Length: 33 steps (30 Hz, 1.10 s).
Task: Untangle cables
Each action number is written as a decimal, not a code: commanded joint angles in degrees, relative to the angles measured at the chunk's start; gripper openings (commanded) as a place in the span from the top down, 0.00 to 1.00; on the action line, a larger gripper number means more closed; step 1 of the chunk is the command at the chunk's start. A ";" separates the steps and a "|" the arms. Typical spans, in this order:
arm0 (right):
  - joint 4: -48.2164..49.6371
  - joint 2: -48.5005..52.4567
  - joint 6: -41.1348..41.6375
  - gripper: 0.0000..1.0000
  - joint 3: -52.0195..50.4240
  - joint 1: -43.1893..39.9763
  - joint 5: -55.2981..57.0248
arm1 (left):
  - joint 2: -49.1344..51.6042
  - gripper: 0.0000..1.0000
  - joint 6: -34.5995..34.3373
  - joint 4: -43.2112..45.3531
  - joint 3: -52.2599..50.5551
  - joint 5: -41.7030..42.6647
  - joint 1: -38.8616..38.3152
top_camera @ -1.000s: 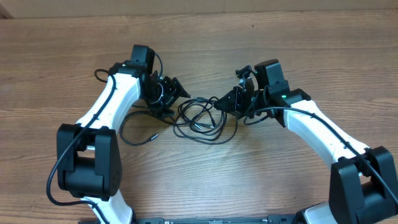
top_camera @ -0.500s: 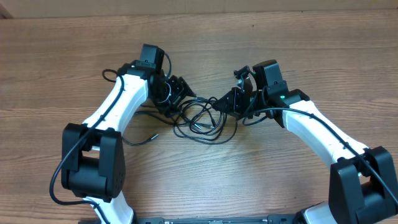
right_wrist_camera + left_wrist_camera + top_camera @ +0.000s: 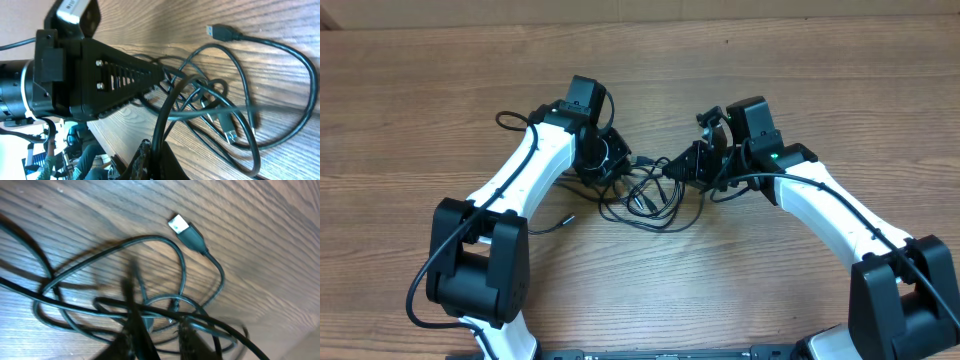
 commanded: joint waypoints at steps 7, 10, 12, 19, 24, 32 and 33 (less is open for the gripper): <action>0.87 -1.46 -1.22 0.96 0.98 0.26 -0.31 | -0.09 0.96 10.27 -0.79 -0.37 -4.48 -0.48; 1.05 -2.51 -5.29 0.96 2.27 0.28 -3.56 | -0.09 0.96 18.01 -1.11 -0.37 -2.16 -0.35; 0.46 -3.96 -6.71 0.96 3.48 0.28 -4.28 | -0.11 0.96 22.75 -1.18 -0.37 -0.61 -0.33; 0.28 -12.20 -11.87 0.96 6.51 0.26 -3.87 | -0.11 0.96 32.68 -3.69 -0.35 2.75 -0.33; 0.76 -19.63 -12.87 0.96 7.63 0.26 0.63 | -0.68 0.96 36.24 -5.57 -0.35 2.80 -0.33; 6.80 -33.18 -14.01 0.96 7.65 0.26 2.69 | -6.88 0.96 35.65 -5.77 -0.35 -0.46 -0.26; 8.09 -34.69 -14.01 0.96 7.65 0.26 2.69 | -7.72 0.96 35.01 -5.86 -0.35 -1.40 -0.26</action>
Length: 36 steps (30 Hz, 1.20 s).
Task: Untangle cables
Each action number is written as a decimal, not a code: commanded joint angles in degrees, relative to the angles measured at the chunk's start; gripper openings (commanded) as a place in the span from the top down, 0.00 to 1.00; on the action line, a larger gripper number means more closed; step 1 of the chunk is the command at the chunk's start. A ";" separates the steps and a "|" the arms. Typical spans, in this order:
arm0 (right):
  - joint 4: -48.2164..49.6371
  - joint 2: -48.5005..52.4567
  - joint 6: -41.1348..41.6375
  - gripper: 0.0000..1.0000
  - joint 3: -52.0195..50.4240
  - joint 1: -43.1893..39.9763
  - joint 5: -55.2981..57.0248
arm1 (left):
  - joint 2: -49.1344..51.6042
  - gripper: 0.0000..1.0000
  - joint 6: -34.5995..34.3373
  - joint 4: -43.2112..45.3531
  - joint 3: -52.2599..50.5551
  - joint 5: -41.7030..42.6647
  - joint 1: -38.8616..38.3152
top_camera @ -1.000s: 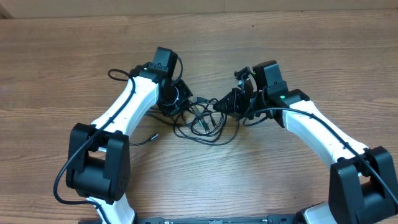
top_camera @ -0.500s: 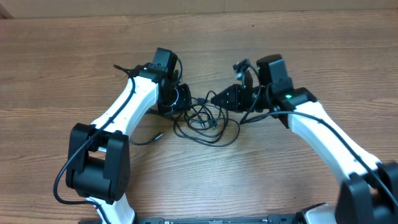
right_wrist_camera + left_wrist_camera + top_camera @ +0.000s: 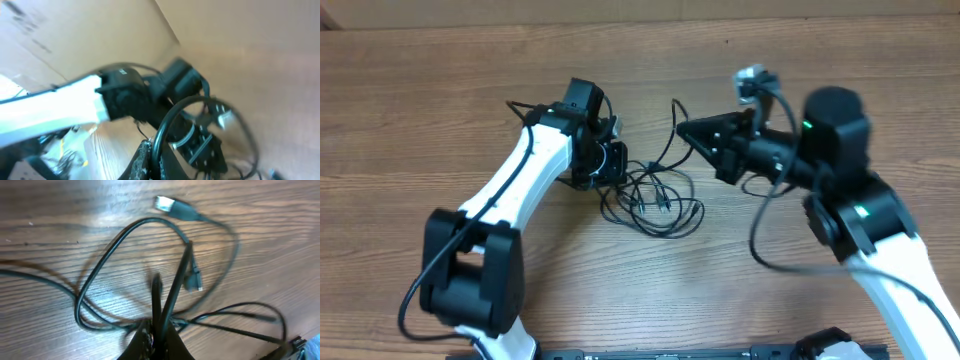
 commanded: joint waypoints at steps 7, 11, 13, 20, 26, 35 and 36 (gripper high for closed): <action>11.67 -15.28 -1.16 0.96 2.23 0.22 1.01 | -5.62 0.96 -0.48 -1.97 -0.28 -6.86 -0.26; 15.56 -19.50 -1.20 0.96 2.23 0.11 1.22 | -5.62 0.96 -0.48 -3.02 -0.28 -7.98 -0.26; 17.18 -20.98 -1.22 0.96 2.23 0.11 1.46 | -5.62 0.96 -0.46 -3.17 -0.28 -8.35 -0.28; 16.46 -22.38 -5.64 0.96 2.21 0.11 8.22 | -5.62 0.96 -0.46 -3.37 -0.31 -8.35 -0.26; 5.38 -21.99 -5.64 0.92 2.19 0.11 11.54 | -5.60 0.96 -0.48 -3.43 -0.31 -9.49 -0.26; -15.30 -16.00 -5.62 0.58 2.19 0.24 11.47 | -5.60 0.96 0.46 -3.30 -0.31 -10.03 -0.35; -17.35 -14.49 -5.64 0.58 2.19 0.24 11.45 | -5.60 0.96 1.49 -3.15 -0.31 -9.97 -0.39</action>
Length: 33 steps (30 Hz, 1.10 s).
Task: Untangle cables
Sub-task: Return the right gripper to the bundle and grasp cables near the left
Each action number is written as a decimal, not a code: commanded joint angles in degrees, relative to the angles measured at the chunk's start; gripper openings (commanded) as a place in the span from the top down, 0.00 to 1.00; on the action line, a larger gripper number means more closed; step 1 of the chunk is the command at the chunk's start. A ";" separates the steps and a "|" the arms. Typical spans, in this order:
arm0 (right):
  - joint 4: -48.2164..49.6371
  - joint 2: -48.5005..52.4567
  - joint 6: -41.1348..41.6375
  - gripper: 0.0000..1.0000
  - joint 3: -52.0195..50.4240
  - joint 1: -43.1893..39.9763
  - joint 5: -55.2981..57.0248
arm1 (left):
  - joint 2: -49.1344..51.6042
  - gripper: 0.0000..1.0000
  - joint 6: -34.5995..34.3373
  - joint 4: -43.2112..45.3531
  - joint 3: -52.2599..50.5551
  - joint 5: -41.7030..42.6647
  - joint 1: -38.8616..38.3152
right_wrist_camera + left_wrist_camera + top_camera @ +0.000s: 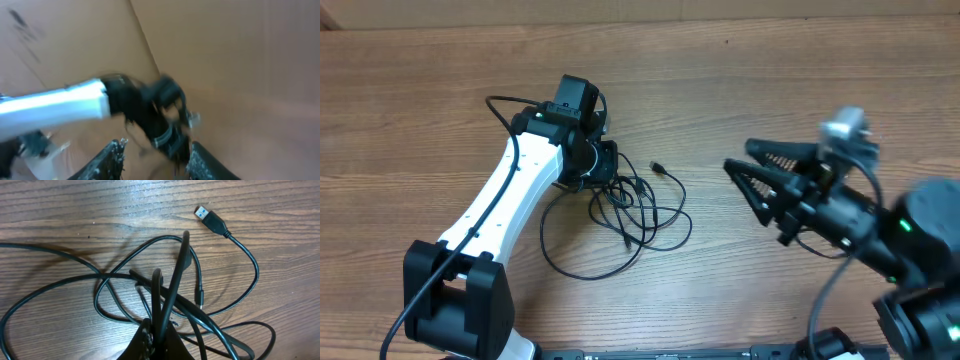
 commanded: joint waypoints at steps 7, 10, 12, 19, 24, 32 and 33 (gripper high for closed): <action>-10.36 14.60 -0.24 0.58 0.22 0.68 -4.55 | 0.26 0.96 4.59 0.28 -0.15 1.31 0.20; -11.56 20.17 -0.22 0.58 0.20 2.29 -5.81 | 0.28 0.96 4.44 0.31 -0.15 1.29 0.20; -12.02 24.00 -0.22 0.59 0.20 4.11 -5.79 | 0.33 0.96 4.37 0.35 -0.15 1.29 0.20; -10.95 36.63 0.04 0.73 0.20 10.73 -5.66 | 0.76 0.96 4.39 0.35 -0.15 1.27 0.20; -7.82 43.76 1.38 0.75 0.20 12.28 -5.27 | 0.90 0.96 4.39 0.37 -0.15 1.22 0.20; -0.22 46.75 3.50 0.72 0.20 12.26 -5.11 | 0.90 0.96 4.42 0.39 -0.15 1.05 0.20; 0.33 46.75 3.50 0.71 0.20 12.26 -5.09 | 0.90 0.96 4.39 0.39 -0.15 1.05 0.20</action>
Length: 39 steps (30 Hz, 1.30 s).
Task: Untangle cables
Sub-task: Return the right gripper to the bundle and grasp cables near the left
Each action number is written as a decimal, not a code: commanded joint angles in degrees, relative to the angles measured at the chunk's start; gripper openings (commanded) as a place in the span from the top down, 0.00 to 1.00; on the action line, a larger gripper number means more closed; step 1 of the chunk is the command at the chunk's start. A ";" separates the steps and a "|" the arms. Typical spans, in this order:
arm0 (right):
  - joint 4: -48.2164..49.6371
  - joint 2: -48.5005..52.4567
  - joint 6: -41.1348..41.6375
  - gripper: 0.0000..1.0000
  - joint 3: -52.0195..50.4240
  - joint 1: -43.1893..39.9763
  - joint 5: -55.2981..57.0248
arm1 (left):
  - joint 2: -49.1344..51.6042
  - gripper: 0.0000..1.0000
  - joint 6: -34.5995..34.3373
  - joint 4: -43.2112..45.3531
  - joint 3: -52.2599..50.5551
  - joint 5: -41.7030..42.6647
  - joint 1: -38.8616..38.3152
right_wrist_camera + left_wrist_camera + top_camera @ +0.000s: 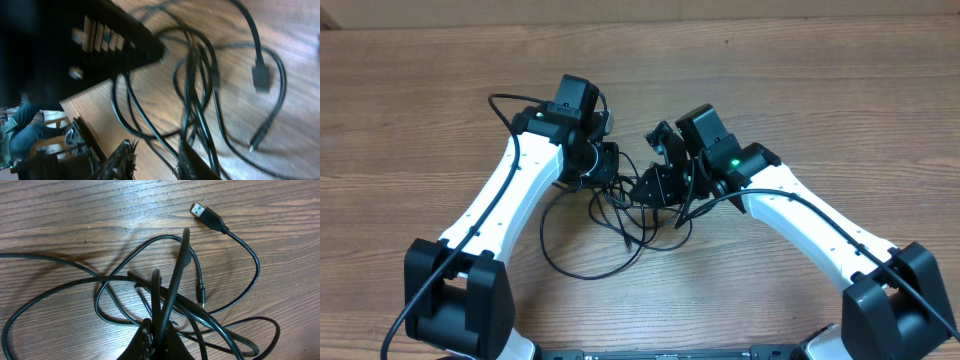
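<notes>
A tangle of thin black cables (642, 212) lies mid-table, with one long loop (556, 256) spread toward the front left. My left gripper (604, 165) is at the tangle's back left, shut on a doubled cable strand (176, 282) that rises from its fingertips (159, 330). A USB plug (205, 214) lies free on the wood beyond it. My right gripper (646, 187) is low at the tangle's right side, its fingers (123, 156) open, with cable strands (192, 100) running between and past them. A small plug (260, 78) rests nearby.
The wooden table (800, 90) carries only the cables and both arms. The left gripper's black body (115, 45) fills the upper left of the right wrist view, close to my right fingers. A cardboard wall runs along the table's far edge.
My right gripper was raised high on the right, open and empty. Now it is down at the tangle beside the left gripper, still open. The left gripper and its strand have not moved.
Both grippers were shut on cables in the tangle, close together. Then the right one was lifted with a cable, the left still holding. Later the right was open and empty up high, a long loop lying out front left. Now it is back at the tangle.
</notes>
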 commanded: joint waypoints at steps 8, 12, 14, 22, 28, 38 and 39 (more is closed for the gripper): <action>0.17 -0.02 4.81 0.71 -0.74 0.11 2.93 | 0.57 0.96 0.87 0.26 -0.13 0.52 0.20; 0.24 -0.02 5.18 0.71 -2.16 0.11 2.97 | 0.57 0.95 0.87 0.24 -0.13 0.52 0.20; 0.94 -0.02 5.29 0.71 -3.21 0.11 2.97 | 0.57 0.96 0.87 0.24 -0.13 0.52 0.20; 3.02 0.02 6.49 0.70 -5.68 0.15 2.95 | 0.57 0.96 0.44 0.24 -0.13 0.57 0.20; 4.46 0.02 6.51 0.70 -5.84 0.15 2.95 | 0.57 0.96 0.20 0.22 -0.13 0.76 0.20; 5.92 0.13 10.58 0.70 -6.64 0.15 5.60 | 0.57 0.96 -0.66 0.20 -0.13 0.79 0.17; 6.56 0.15 11.28 0.70 -7.04 0.15 5.57 | 0.57 0.96 -0.63 0.02 -0.13 0.94 0.17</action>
